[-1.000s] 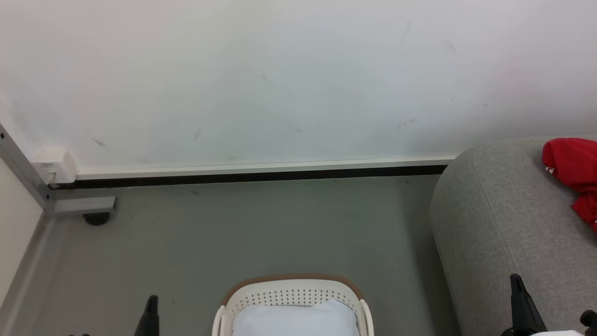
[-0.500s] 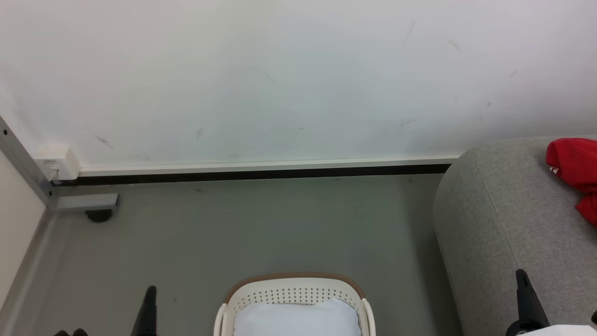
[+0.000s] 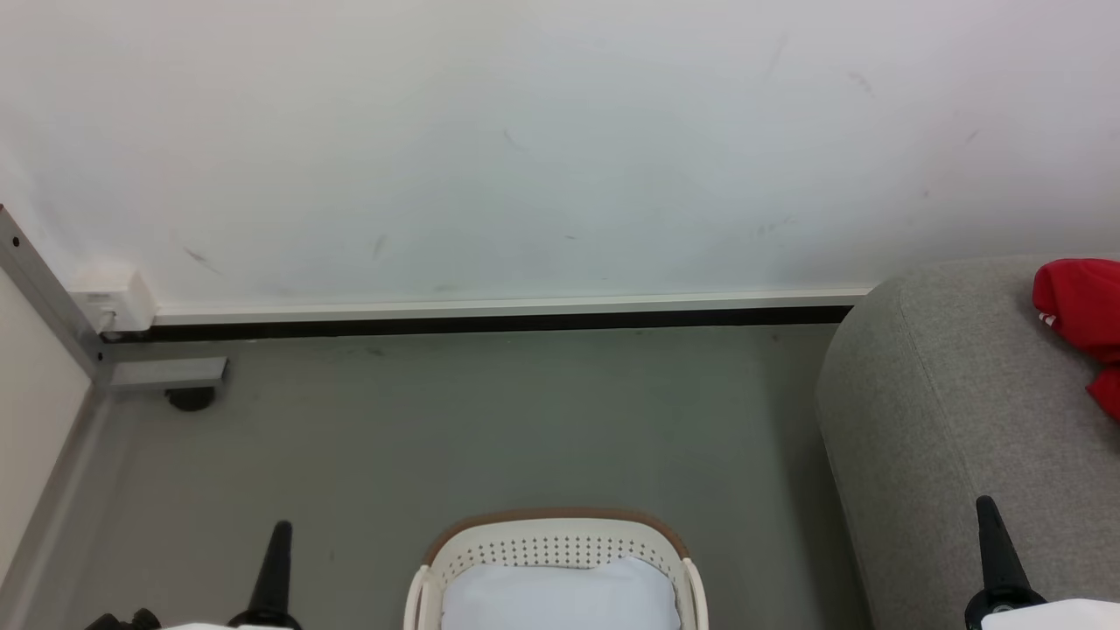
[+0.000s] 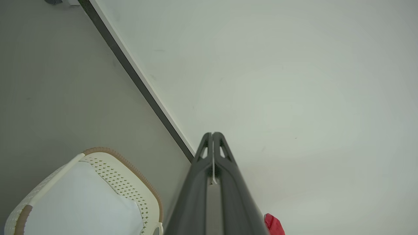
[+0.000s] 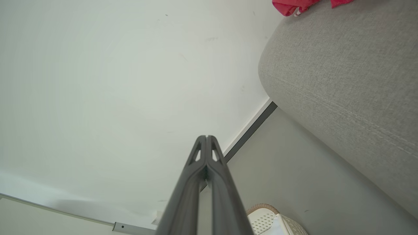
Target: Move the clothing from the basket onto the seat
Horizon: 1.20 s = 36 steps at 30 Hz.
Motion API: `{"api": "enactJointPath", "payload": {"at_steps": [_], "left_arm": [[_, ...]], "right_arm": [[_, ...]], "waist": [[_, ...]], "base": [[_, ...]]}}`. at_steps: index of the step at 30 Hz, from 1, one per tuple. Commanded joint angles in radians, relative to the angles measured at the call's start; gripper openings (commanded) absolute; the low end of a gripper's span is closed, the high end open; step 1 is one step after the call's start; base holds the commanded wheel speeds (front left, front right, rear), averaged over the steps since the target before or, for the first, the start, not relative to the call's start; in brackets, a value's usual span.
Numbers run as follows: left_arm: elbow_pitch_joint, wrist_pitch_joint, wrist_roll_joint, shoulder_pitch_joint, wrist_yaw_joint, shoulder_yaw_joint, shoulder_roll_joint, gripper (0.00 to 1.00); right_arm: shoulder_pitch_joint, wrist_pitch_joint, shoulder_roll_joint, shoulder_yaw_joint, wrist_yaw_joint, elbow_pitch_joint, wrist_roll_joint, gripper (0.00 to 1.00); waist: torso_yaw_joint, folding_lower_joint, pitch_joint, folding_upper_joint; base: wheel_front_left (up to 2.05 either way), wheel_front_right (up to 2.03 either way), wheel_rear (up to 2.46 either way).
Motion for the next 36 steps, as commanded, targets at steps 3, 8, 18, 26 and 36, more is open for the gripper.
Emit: {"api": "enactJointPath", "payload": {"at_steps": [3, 8, 18, 26, 36], "left_arm": [[-0.005, 0.012, -0.049, -0.024, -0.007, 0.010, 0.003, 0.00], [-0.004, 0.026, -0.096, -0.031, -0.009, 0.014, 0.003, 0.00], [-0.001, 0.050, -0.180, -0.047, -0.013, 0.022, 0.002, 0.00], [0.001, 0.067, -0.244, -0.058, -0.015, 0.028, 0.001, 0.00], [0.003, 0.089, -0.319, -0.071, -0.018, 0.036, 0.000, 0.00]], "right_arm": [[-0.025, 0.011, -0.009, -0.008, -0.001, -0.014, 0.052, 0.00], [-0.028, 0.025, -0.010, -0.013, -0.001, -0.016, 0.101, 0.00], [-0.033, 0.049, -0.010, -0.023, -0.002, -0.019, 0.195, 0.00], [-0.039, 0.067, -0.011, -0.029, -0.002, -0.022, 0.264, 0.00], [-0.044, 0.087, -0.011, -0.037, -0.002, -0.026, 0.347, 0.00]], "waist": [[0.002, 0.0000, 0.001, 0.0000], [0.005, 0.0000, 0.003, 0.0000], [0.010, 0.0000, 0.007, 0.0000], [0.015, 0.0000, 0.010, 0.0000], [0.020, 0.0000, 0.014, 0.0000]], "base": [[0.00, 0.00, 0.00], [0.00, 0.00, 0.00], [0.00, 0.00, 0.00], [0.00, 0.00, 0.00], [0.00, 0.00, 0.00]]}}
